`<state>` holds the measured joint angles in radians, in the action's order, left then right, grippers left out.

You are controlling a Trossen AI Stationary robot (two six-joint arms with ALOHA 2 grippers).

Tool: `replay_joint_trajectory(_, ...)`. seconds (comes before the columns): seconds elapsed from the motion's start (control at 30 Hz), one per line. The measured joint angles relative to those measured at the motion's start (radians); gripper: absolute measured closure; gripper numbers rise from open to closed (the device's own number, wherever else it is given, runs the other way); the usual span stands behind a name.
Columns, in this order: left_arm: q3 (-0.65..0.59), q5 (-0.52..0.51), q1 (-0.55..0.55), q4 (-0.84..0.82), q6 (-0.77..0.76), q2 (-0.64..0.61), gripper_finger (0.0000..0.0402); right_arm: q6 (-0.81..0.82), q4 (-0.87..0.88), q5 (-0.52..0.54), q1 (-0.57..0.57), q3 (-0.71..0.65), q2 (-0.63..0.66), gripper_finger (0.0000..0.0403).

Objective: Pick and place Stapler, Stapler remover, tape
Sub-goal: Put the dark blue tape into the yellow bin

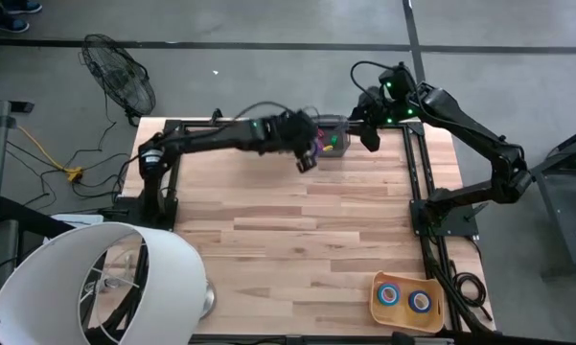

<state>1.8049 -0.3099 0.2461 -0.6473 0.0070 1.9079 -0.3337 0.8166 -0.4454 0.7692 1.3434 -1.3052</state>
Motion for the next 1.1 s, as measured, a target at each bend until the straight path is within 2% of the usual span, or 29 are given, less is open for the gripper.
replay_joint_trajectory(0.2, 0.082, 0.07, 0.08, 0.066, 0.143, -0.002, 0.0367, -0.008, -0.036, -0.003, 0.0, 0.0, 0.0, 0.0196)
replay_joint_trajectory(0.47, 0.126, 0.161, 0.157, 0.171, 0.228, -0.002, 0.0367, -0.009, -0.096, -0.003, 0.0, 0.0, -0.003, 0.0196)
replay_joint_trajectory(0.93, 0.13, 0.459, 0.27, 0.391, 0.24, -0.002, 0.0363, -0.007, -0.285, -0.036, 0.0, 0.0, -0.003, 0.0196)
replay_joint_trajectory(1.1, 0.13, 0.511, 0.285, 0.449, 0.248, -0.002, 0.0361, 0.005, -0.345, -0.036, -0.007, 0.0, -0.003, 0.0196)
